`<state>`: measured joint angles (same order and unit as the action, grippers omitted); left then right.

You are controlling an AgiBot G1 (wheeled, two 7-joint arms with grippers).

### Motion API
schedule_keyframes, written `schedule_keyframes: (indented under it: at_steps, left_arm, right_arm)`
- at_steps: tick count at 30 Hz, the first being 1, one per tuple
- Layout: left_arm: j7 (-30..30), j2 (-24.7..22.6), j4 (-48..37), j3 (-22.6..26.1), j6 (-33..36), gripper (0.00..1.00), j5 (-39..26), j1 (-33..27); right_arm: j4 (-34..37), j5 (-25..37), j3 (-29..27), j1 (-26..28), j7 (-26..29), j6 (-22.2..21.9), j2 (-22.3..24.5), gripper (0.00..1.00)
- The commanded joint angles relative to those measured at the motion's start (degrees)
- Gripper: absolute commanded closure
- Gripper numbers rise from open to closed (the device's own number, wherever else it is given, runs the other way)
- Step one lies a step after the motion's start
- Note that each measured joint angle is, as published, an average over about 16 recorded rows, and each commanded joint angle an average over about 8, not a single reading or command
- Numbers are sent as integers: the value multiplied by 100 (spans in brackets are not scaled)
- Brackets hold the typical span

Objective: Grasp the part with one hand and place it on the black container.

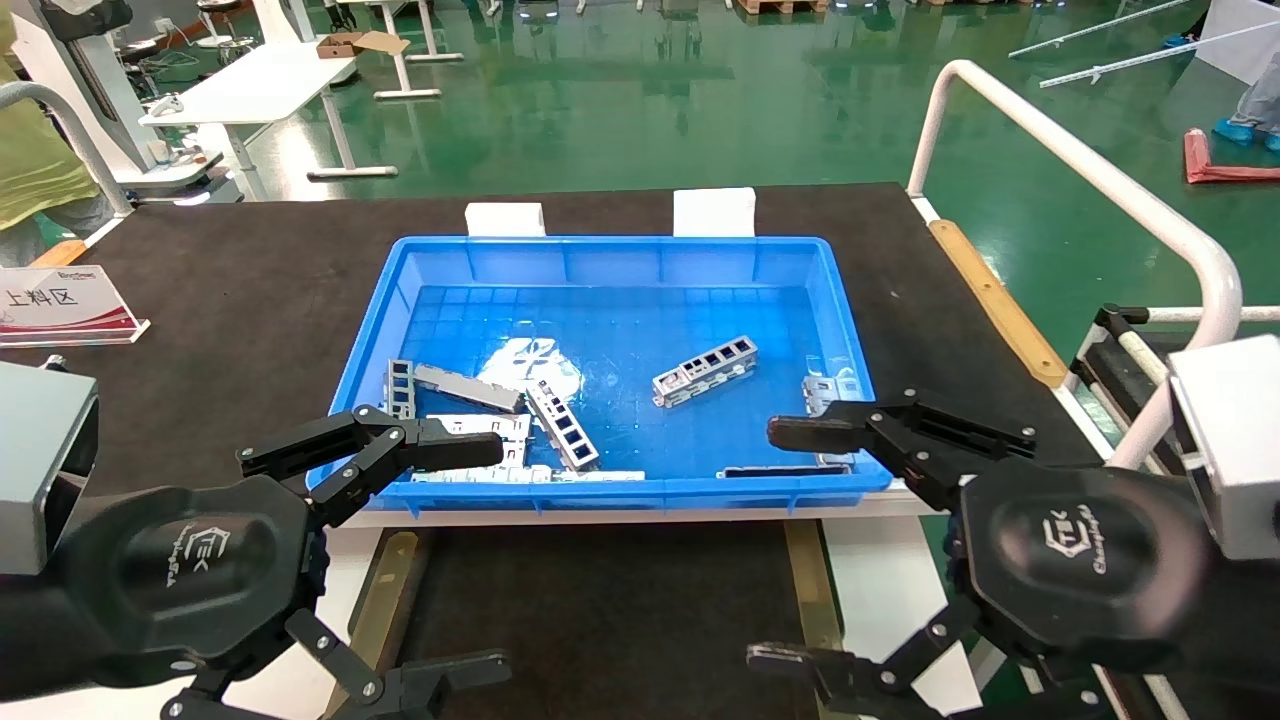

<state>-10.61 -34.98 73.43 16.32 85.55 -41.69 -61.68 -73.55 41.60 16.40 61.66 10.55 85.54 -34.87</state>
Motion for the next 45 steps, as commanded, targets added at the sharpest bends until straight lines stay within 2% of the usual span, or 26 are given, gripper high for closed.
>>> schedule_keyframes:
  at_steps: [1, 36, 45]
  left_arm:
    - [0, 0, 0, 0, 0, 0, 0, 0]
    - [3, 0, -4, 2, -4, 0, 1, 1]
    - [97, -86, -84, 66, -114, 0, -209, -51]
  right_arm:
    - [0, -2, 3, 1, -2, -1, 1, 0]
    - [-1, 32, -43, -10, 21, 17, -14, 0]
    - [3, 31, -39, -8, 17, 18, -14, 0]
